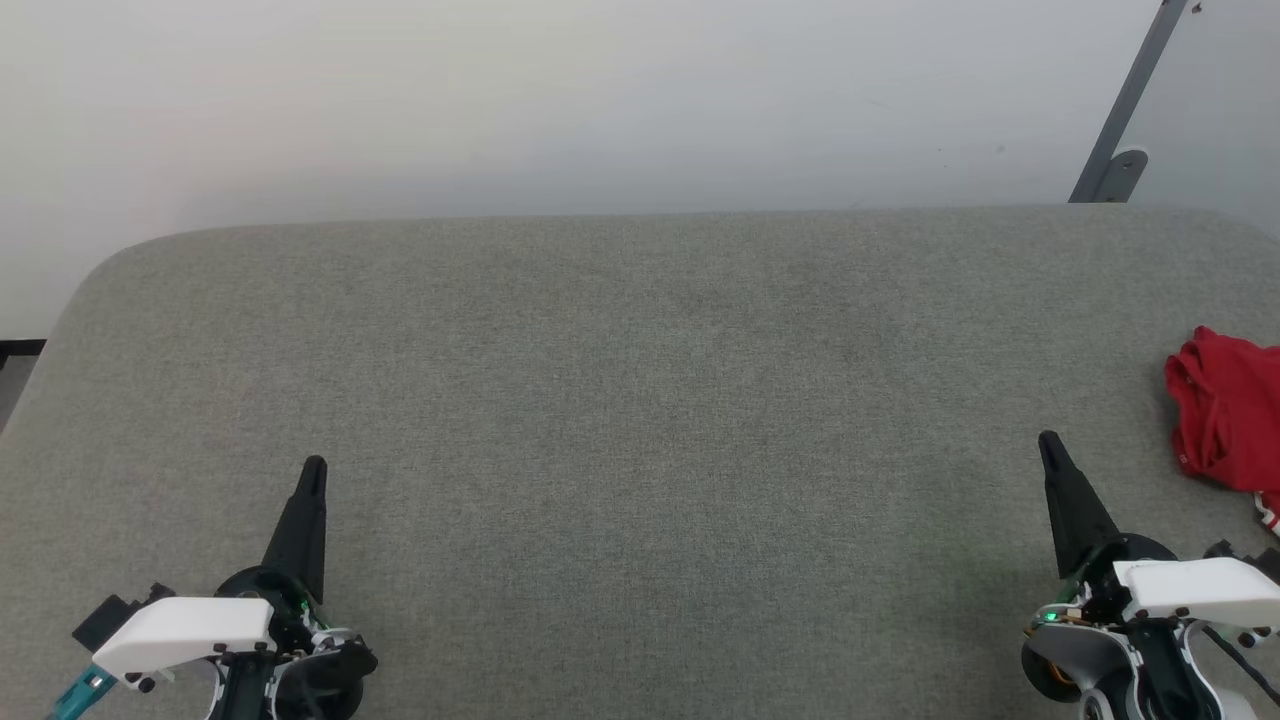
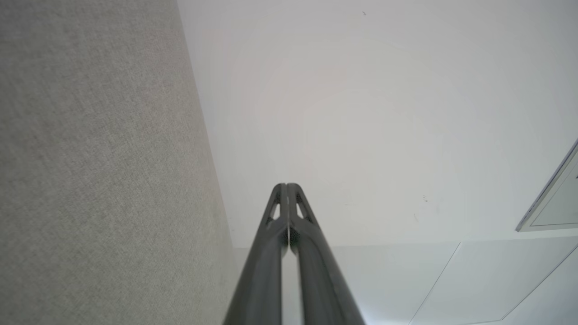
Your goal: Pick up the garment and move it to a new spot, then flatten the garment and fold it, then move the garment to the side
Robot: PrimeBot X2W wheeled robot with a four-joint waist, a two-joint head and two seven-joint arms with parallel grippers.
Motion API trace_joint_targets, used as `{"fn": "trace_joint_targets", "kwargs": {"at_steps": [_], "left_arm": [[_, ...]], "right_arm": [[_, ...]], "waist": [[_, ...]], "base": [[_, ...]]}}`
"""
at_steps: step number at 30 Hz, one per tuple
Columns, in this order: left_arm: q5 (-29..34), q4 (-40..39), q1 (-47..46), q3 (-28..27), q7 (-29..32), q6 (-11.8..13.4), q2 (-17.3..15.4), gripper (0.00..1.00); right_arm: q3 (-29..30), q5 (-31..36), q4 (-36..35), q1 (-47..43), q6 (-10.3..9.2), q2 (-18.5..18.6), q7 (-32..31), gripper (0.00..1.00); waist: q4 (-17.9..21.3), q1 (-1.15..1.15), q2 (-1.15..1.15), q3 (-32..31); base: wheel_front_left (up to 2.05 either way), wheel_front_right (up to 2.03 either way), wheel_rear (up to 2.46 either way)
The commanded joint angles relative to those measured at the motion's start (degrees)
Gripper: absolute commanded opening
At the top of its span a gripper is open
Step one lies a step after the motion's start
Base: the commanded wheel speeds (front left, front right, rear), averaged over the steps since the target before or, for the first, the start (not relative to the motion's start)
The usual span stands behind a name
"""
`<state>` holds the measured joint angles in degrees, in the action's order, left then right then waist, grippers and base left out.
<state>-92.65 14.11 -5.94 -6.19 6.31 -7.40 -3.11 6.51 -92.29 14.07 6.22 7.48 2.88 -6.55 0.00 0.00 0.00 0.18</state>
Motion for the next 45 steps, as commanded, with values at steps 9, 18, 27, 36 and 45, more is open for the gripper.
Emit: {"fn": "trace_joint_targets", "kwargs": {"at_steps": [9, 18, 27, 36, 45], "left_arm": [[0.1, 0.0, -0.7, -0.2, 0.3, -0.2, 0.1, 0.0], [0.2, 0.0, -0.7, -0.3, 0.3, -0.2, 0.1, 0.0], [0.2, 0.0, -0.7, -0.3, 0.3, -0.2, 0.2, 0.0], [0.2, 0.0, -0.7, -0.3, 0.2, -0.2, 0.2, 0.0], [0.3, 0.0, -0.7, -0.4, 0.3, -0.2, 0.2, 0.0]], "right_arm": [[0.0, -0.2, 0.1, 0.2, 0.01, -0.1, -0.1, 0.0], [0.0, -0.2, 0.1, 0.2, 0.02, -0.1, -0.1, 0.0], [0.0, -0.2, 0.1, 0.2, 0.01, -0.1, -0.1, 0.0], [0.0, -0.2, 0.1, 0.2, 0.02, -0.1, -0.1, 0.0], [0.0, -0.2, 0.1, 0.2, 0.02, -0.1, -0.1, 0.0]], "waist": [[0.0, 0.0, 0.0, 0.0], [0.0, 0.0, 0.0, 0.0], [0.0, 0.0, 0.0, 0.0], [0.0, 0.0, 0.0, 0.0], [0.0, 0.0, 0.0, 0.0]], "base": [[0.0, 0.0, 0.0], [0.0, 0.0, 0.0], [0.0, 0.0, 0.0], [0.0, 0.0, 0.0], [0.0, 0.0, 0.0]]}}
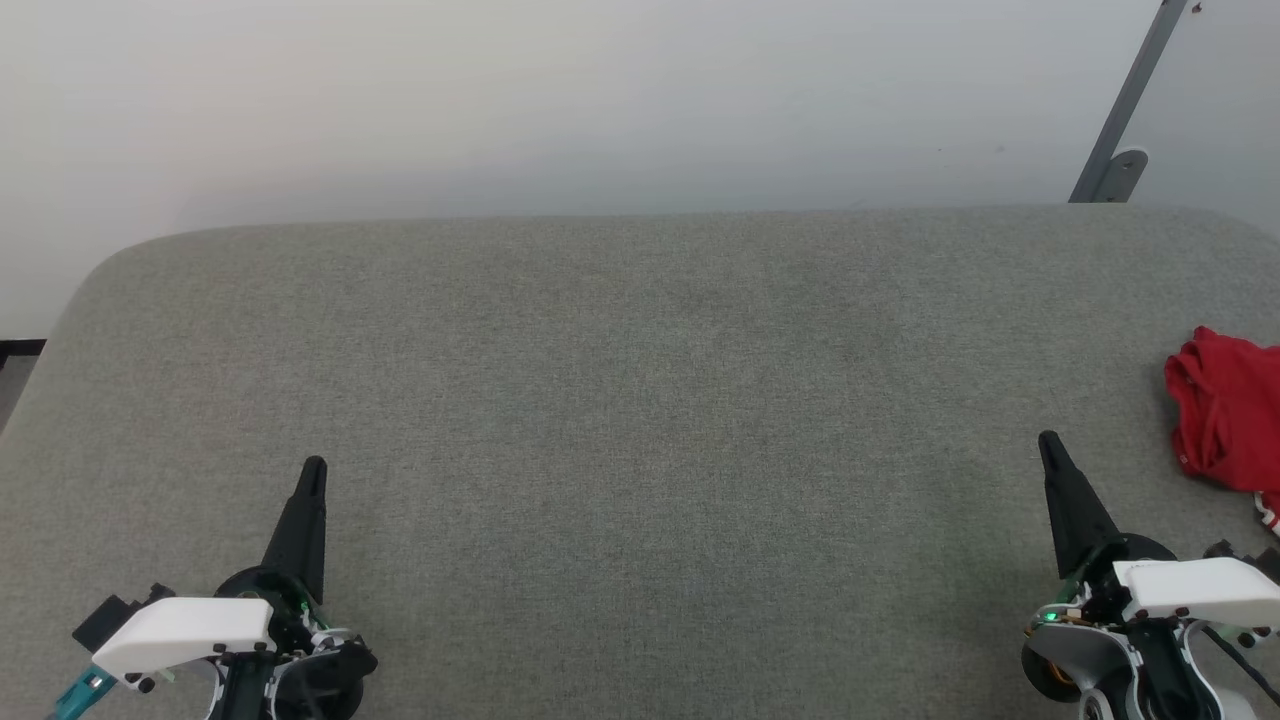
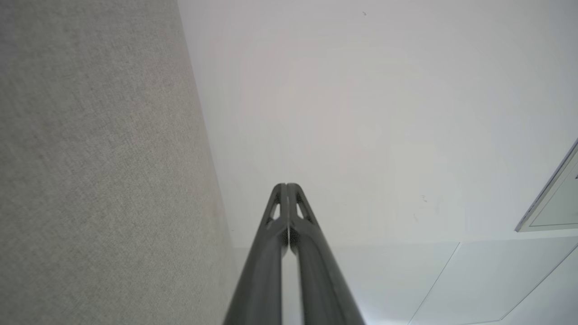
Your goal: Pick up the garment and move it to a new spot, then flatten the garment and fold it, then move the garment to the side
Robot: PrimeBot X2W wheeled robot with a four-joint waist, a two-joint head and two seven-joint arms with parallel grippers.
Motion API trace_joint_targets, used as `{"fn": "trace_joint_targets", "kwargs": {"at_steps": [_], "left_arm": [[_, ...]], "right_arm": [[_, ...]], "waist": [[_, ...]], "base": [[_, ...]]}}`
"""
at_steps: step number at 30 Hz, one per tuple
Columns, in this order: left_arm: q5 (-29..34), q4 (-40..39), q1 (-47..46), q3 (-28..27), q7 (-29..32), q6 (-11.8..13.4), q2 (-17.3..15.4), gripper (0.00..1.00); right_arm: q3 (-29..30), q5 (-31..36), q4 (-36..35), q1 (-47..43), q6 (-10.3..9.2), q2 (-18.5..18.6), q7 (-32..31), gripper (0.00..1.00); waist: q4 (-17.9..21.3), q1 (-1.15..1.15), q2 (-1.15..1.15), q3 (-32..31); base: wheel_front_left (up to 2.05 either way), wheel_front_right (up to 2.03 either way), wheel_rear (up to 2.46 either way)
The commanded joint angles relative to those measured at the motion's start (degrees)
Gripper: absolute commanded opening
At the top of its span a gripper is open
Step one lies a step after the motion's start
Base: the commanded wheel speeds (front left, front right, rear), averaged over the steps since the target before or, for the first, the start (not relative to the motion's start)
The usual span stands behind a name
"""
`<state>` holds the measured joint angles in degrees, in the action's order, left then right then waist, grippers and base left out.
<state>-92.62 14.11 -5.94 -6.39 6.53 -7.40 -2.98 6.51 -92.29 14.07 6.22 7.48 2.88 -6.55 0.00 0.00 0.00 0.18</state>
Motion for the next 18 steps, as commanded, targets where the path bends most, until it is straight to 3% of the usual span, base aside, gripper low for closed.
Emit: {"fn": "trace_joint_targets", "kwargs": {"at_steps": [1, 18], "left_arm": [[0.3, 0.0, -0.7, -0.2, 0.1, -0.2, 0.1, 0.0], [0.3, 0.0, -0.7, -0.2, 0.1, -0.2, 0.1, 0.0]], "right_arm": [[0.0, -0.2, 0.1, 0.2, 0.02, -0.1, -0.1, 0.0], [0.0, -0.2, 0.1, 0.2, 0.02, -0.1, -0.1, 0.0]], "waist": [[0.0, 0.0, 0.0, 0.0], [0.0, 0.0, 0.0, 0.0]], "base": [[0.0, 0.0, 0.0], [0.0, 0.0, 0.0]]}}
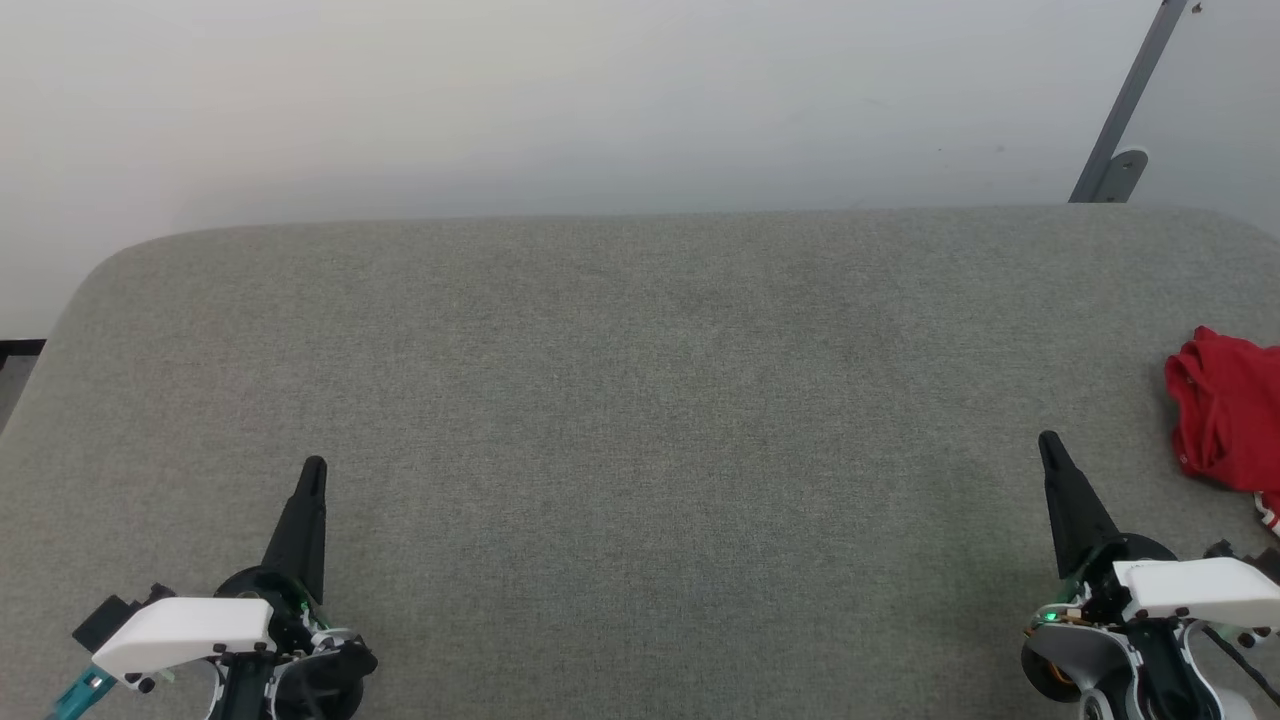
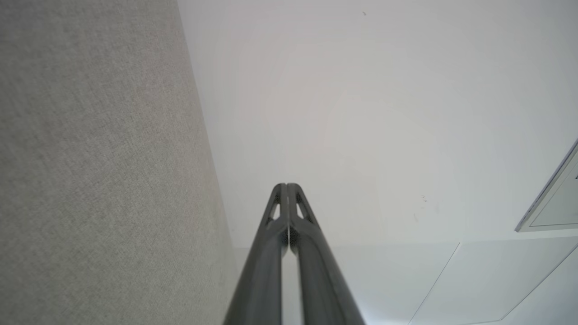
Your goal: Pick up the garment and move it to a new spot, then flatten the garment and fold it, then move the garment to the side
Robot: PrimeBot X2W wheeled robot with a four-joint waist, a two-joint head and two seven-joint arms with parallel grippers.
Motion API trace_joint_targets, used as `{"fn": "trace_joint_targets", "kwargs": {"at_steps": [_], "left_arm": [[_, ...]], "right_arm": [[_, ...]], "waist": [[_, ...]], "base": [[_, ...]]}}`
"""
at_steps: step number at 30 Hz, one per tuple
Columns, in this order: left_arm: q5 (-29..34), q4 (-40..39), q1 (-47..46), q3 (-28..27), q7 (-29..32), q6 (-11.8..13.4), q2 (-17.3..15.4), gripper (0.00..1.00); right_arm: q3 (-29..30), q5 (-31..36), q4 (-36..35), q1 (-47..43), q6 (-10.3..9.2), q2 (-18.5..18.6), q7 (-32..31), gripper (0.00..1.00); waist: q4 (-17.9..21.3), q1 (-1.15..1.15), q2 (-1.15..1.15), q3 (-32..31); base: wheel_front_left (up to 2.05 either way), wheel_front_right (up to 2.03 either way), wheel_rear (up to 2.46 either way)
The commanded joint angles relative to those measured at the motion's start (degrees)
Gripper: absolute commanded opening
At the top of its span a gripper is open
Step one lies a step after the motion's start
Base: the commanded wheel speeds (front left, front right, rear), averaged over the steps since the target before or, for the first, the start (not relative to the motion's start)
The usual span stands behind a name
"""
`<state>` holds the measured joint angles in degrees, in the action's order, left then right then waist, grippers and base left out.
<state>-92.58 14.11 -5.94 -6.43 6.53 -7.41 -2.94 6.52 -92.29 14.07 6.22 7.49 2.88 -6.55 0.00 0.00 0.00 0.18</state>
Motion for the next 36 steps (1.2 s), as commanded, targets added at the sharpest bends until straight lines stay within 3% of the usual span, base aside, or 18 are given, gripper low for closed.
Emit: {"fn": "trace_joint_targets", "kwargs": {"at_steps": [1, 36], "left_arm": [[0.2, 0.0, -0.7, -0.2, 0.1, -0.1, 0.0, 0.0], [0.3, 0.0, -0.8, -0.2, 0.2, -0.2, 0.0, 0.0]], "right_arm": [[0.0, -0.2, 0.1, 0.2, 0.01, -0.1, -0.1, 0.0], [0.0, -0.2, 0.1, 0.2, 0.01, -0.1, 0.0, 0.0]], "waist": [[0.0, 0.0, 0.0, 0.0], [0.0, 0.0, 0.0, 0.0]], "base": [[0.0, 0.0, 0.0], [0.0, 0.0, 0.0]]}}
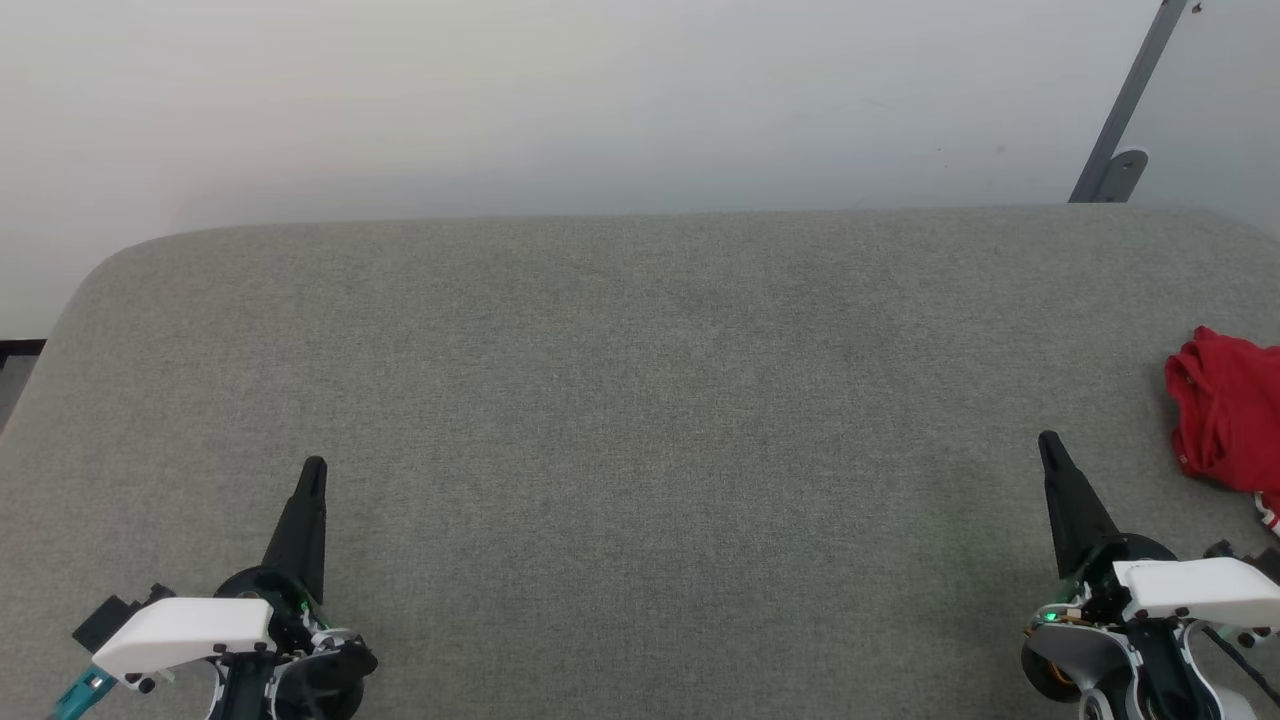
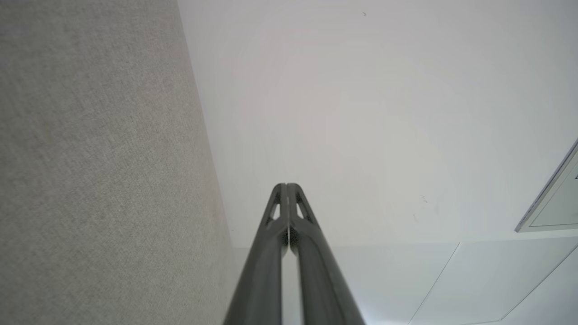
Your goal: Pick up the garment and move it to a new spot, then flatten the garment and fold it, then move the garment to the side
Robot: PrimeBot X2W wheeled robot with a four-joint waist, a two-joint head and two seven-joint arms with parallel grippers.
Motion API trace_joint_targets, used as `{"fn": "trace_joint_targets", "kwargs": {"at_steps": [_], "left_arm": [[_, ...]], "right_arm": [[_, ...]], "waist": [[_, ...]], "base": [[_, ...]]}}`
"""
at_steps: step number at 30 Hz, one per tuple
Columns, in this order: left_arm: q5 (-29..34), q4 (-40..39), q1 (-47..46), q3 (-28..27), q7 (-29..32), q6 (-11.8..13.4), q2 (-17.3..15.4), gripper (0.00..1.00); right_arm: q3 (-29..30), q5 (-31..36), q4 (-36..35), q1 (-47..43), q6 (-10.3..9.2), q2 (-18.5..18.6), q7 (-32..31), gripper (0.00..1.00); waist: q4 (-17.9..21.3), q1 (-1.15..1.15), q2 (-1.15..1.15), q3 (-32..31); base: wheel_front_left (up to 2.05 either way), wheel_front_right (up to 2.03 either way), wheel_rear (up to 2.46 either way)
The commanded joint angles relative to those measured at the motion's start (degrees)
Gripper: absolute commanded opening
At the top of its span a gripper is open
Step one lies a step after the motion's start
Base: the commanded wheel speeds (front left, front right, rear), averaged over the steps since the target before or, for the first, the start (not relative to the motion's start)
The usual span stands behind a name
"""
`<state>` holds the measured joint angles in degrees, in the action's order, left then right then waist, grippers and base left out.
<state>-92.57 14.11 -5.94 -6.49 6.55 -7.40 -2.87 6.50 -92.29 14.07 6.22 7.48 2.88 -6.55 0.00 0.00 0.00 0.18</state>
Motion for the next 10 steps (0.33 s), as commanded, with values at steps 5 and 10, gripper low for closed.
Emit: {"fn": "trace_joint_targets", "kwargs": {"at_steps": [5, 10], "left_arm": [[0.3, 0.0, -0.8, -0.1, 0.2, -0.2, 0.0, 0.0], [0.3, 0.0, -0.8, -0.2, 0.2, -0.2, 0.0, 0.0]], "right_arm": [[0.0, -0.2, 0.1, 0.2, 0.02, -0.1, 0.0, 0.0], [0.0, -0.2, 0.1, 0.2, 0.02, -0.1, 0.0, 0.0]], "waist": [[0.0, 0.0, 0.0, 0.0], [0.0, 0.0, 0.0, 0.0]], "base": [[0.0, 0.0, 0.0], [0.0, 0.0, 0.0]]}}
